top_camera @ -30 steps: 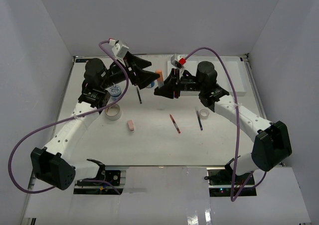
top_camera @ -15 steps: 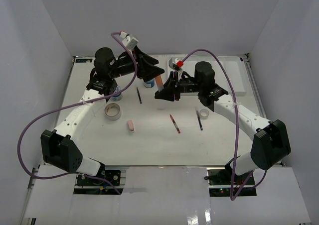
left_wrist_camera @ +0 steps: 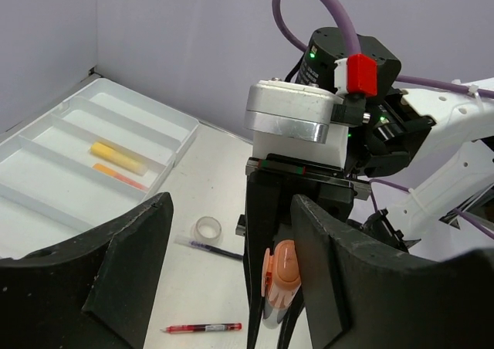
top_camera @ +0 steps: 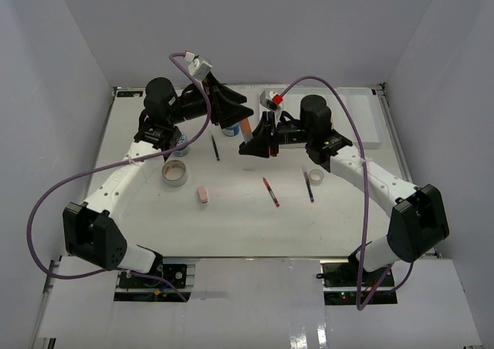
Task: Sort the stationery into containers
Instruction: Close the pen cap on the pen.
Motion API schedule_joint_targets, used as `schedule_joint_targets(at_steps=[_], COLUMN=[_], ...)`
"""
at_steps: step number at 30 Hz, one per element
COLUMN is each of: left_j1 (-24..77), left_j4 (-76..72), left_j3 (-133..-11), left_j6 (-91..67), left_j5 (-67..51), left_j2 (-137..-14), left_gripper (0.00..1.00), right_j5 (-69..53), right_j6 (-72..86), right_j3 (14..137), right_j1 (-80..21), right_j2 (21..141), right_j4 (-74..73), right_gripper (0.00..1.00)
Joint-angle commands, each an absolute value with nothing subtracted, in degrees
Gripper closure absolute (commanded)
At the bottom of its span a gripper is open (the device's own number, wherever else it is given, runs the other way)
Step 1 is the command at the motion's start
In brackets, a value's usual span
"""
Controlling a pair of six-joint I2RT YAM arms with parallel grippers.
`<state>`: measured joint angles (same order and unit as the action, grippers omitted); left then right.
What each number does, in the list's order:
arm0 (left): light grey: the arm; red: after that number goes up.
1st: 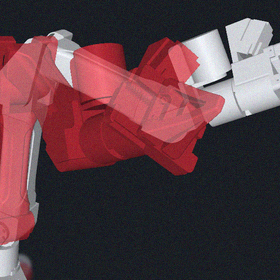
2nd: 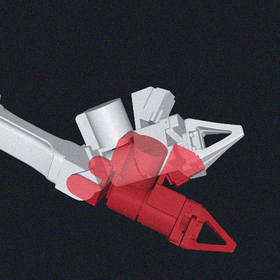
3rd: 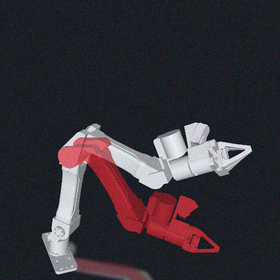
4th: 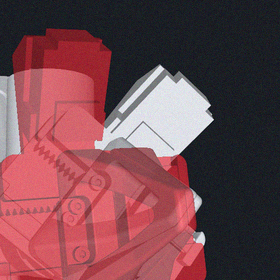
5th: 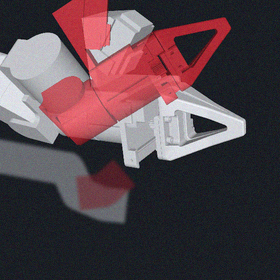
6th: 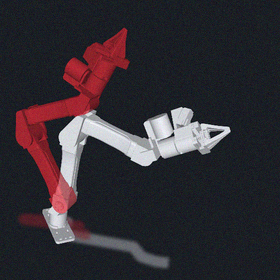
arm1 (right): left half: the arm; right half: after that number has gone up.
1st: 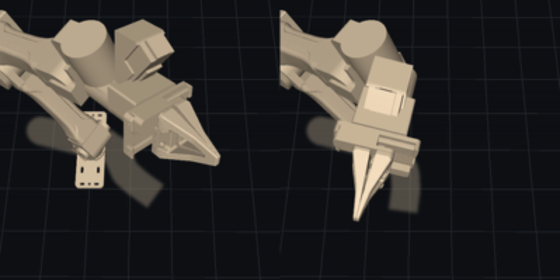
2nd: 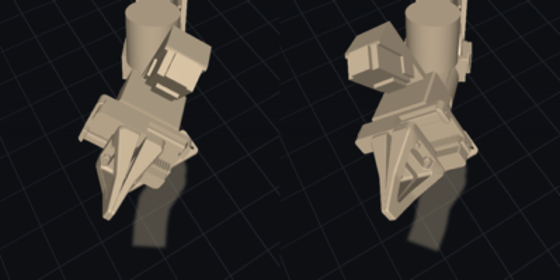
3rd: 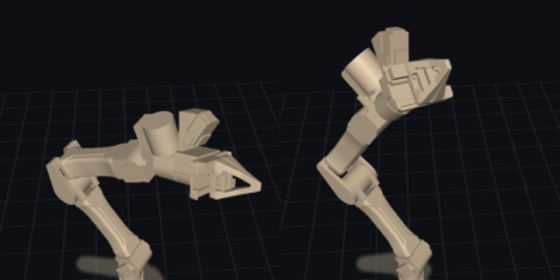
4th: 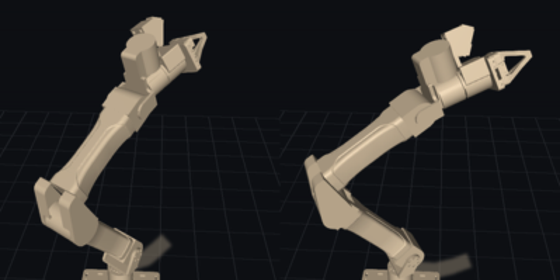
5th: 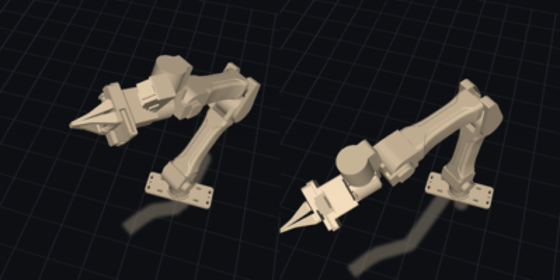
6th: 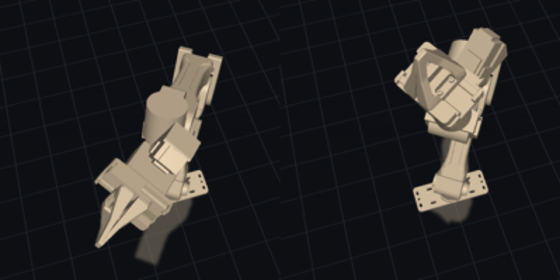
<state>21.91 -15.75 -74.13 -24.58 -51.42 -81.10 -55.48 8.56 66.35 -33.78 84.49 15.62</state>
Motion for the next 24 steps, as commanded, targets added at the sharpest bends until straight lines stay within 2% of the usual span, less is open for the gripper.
schedule_joint_targets(at_steps=[1,8,12,14,24], left_j1=[21.97,21.97,21.97,21.97,21.97], left_j4=[-19.42,-20.21,-19.95,-19.78,-21.27], left_j3=[-73.13,-73.13,-72.16,-72.07,-71.02], left_j6=[-26.37,-27.16,-27.25,-27.16,-28.30], left_j5=[-54.40,-55.02,-54.85,-54.84,-55.46], left_j2=[-78.57,-78.40,-77.96,-77.96,-77.96], left_gripper=[0.27,0.29,0.33,0.39,0.46], right_j5=[-55.99,-55.63,-55.55,-55.55,-55.55], right_j6=[8.70,8.70,8.61,8.70,9.49], right_j3=[69.44,69.17,69.43,69.52,69.52], right_j1=[-33.66,-33.66,-33.58,-33.57,-33.57], right_j2=[84.29,84.20,84.29,84.29,84.37], right_j4=[16.88,17.05,17.05,17.14,17.84], right_gripper=[0.91,0.91,0.91,0.91,0.91])
